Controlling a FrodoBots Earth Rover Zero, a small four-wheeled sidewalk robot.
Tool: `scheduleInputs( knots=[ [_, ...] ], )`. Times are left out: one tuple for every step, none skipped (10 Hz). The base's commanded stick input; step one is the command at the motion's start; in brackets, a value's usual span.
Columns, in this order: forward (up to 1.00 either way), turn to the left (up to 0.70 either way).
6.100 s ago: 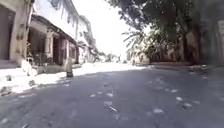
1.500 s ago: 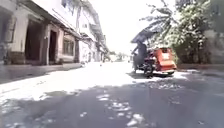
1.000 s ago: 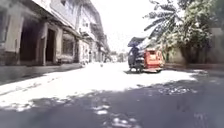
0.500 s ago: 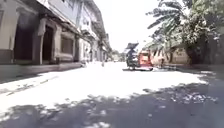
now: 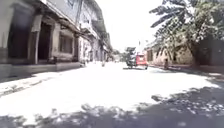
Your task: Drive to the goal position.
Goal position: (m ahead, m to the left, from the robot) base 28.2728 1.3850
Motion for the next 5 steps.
scheduleInputs(
  knots=[
    [0.85,0.00],
    [0.85,0.00],
    [0.85,0.00],
    [0.85,0.00],
    [0.85,0.00]
  ],
)
